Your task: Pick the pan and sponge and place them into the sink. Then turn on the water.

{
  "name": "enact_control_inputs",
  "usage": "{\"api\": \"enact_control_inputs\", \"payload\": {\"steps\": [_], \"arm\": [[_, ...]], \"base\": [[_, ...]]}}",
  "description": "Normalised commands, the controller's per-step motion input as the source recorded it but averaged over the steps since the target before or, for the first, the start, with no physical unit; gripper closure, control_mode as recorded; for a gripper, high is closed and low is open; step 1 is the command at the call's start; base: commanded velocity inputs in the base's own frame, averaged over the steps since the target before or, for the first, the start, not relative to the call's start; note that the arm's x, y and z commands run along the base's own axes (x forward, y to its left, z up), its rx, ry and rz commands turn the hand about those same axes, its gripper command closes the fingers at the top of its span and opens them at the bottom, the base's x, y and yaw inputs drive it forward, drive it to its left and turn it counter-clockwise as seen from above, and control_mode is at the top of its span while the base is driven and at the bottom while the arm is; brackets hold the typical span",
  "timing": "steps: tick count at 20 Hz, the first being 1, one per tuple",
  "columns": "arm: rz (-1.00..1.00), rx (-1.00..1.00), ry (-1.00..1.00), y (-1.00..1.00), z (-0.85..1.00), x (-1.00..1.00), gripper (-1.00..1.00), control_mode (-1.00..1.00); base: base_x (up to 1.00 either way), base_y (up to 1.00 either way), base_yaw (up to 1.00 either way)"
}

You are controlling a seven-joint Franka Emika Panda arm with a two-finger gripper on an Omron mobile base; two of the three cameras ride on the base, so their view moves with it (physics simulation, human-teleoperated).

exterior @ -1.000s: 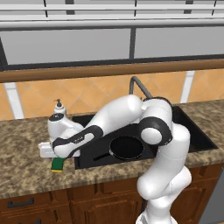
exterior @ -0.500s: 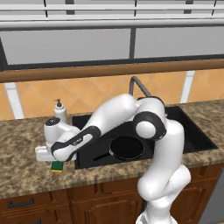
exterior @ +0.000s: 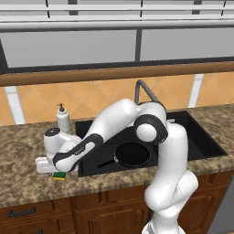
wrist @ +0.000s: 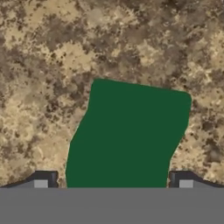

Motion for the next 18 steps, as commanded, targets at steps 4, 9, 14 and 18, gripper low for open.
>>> {"api": "enact_control_inputs", "payload": {"steps": [4, 9, 14, 18], "arm": [[0.0, 0.01, 0.0, 0.0, -0.35, 0.0, 1.0, -1.0], [0.05, 0.01, -0.02, -0.18, -0.02, 0.0, 1.0, -1.0], [0.15, 0.03, -0.05, -0.94, 0.21, -0.01, 1.0, -1.0], [0.06, 0.01, 0.01, -1.0, 0.16, 0.13, 1.0, -1.0]], "base": [[0.0, 0.0, 0.0], [0.0, 0.0, 0.0], [0.0, 0.0, 0.0], [0.0, 0.0, 0.0]]}}
